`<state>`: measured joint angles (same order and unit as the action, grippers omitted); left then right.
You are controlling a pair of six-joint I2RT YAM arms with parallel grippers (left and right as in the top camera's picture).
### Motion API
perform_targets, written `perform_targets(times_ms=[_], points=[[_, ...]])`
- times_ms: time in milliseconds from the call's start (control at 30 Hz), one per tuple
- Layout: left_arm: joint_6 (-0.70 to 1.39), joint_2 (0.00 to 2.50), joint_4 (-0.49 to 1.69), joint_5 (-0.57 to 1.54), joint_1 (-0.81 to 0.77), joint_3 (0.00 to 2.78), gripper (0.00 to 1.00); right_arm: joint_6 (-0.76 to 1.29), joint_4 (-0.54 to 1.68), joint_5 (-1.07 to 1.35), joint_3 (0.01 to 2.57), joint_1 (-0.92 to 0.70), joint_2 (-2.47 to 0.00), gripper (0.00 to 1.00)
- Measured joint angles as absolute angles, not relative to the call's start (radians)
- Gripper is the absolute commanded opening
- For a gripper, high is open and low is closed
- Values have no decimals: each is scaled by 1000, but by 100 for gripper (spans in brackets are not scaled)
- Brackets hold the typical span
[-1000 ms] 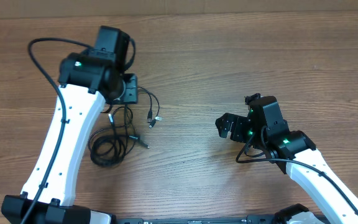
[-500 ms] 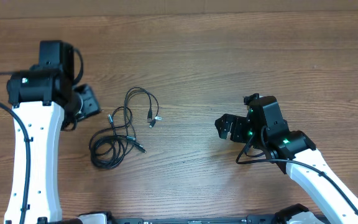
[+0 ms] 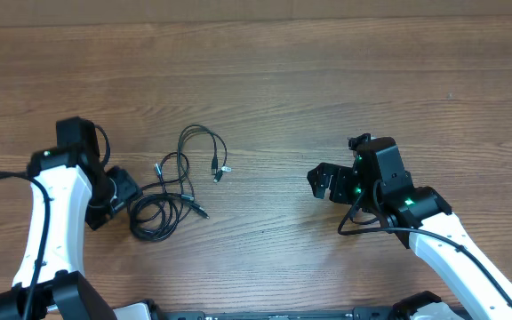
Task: Untangle cables
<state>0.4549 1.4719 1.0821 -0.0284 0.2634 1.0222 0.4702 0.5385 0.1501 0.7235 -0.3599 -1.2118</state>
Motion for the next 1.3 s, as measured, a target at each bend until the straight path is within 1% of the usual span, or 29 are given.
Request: perform_targets(times_ms=[200,300,400,433,467,500,533,567,600,633,800,900,1033,1167,1300], points=[[463,1473,907,-28,265,852,72,470,539,151,723,-360,-1212,100],[465,1473,826,-26,265,779,71,470,538,151,723,-360,-1212,100],[466,1473,733,-26,265,714,67,471,538,152,723,-360,-1212,100],[466,1473,707,-26,265,694,62,470,537,152,723,-360,-1212,100],[469,1473,685,-25,265,673,48,470,537,152,723,-360,-1212,100],[466,1472,680,-34,265,663,40,470,537,152,723,-360,-1212,100],[467,1464,669,-34,265,655,25,470,537,152,723,-360,-1212,100],[467,1459,662,-36,265,650,15,470,537,152,723,-360,-1212,100],[469,1455,658,-36,266,646,7,470,537,152,723,-360,-1212,100],[472,1455,657,-37,267,646,4,470,536,153,723,-360,-1212,100],[468,1455,657,-3,269,654,4,471,536,152,723,-360,-1212,100],[440,1467,674,81,269,697,4,470,535,152,723,-360,-1212,100],[361,1467,683,225,258,832,4,470,535,152,723,-360,-1212,100],[210,1467,686,386,178,987,4,470,509,152,723,-360,-1212,100],[46,1467,694,459,42,1047,4,469,458,157,723,-360,-1212,100]])
